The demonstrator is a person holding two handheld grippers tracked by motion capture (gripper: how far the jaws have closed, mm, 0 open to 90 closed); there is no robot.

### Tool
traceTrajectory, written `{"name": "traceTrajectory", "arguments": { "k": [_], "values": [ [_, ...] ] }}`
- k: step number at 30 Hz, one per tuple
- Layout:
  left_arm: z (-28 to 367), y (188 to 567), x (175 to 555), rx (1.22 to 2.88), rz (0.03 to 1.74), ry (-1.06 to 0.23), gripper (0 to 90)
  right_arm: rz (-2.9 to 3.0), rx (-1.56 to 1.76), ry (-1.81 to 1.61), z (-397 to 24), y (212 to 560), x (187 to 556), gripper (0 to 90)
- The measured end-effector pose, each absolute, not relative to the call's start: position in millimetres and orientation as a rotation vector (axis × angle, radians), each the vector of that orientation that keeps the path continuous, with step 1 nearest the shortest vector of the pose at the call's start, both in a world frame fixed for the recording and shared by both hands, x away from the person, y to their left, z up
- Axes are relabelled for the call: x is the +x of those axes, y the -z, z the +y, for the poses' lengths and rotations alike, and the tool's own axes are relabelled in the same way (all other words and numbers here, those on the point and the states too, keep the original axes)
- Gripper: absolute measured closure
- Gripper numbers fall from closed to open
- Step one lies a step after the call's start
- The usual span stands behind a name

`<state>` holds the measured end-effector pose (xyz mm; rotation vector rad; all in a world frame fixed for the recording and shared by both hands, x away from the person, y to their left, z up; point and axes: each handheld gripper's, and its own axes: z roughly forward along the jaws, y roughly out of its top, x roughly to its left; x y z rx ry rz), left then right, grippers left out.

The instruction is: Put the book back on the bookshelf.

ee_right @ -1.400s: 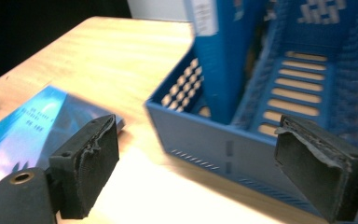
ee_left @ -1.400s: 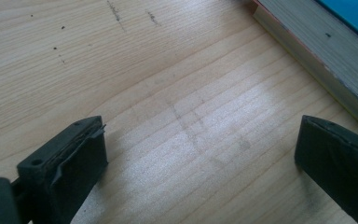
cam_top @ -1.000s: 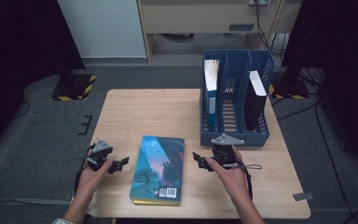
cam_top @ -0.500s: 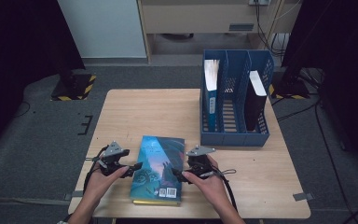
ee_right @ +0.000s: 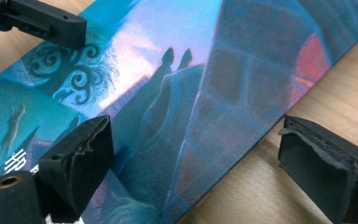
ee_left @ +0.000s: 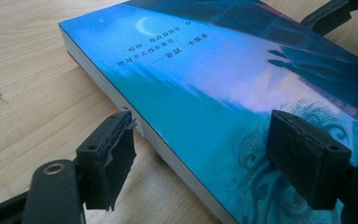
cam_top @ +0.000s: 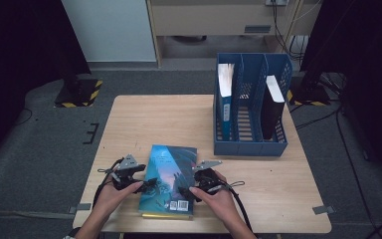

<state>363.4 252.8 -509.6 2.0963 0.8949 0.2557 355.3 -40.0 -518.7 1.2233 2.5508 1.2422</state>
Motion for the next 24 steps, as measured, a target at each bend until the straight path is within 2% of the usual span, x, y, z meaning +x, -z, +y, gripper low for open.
{"name": "traceTrajectory", "arguments": {
  "k": [7,19,24],
  "values": [
    [252.9,513.2,365.3,2.081,0.902,-0.187,22.1,2.562,1.240,-1.256,-41.1,520.0,355.1,10.5],
    [260.1,517.0,373.8,2.047,0.907,-0.189,22.1,2.576,1.251,-1.267,-34.2,520.5,347.4,11.4],
    [260.7,517.7,373.8,2.045,0.903,-0.187,22.0,2.587,1.265,-1.304,-36.0,523.9,348.7,9.1]
  ]
}}
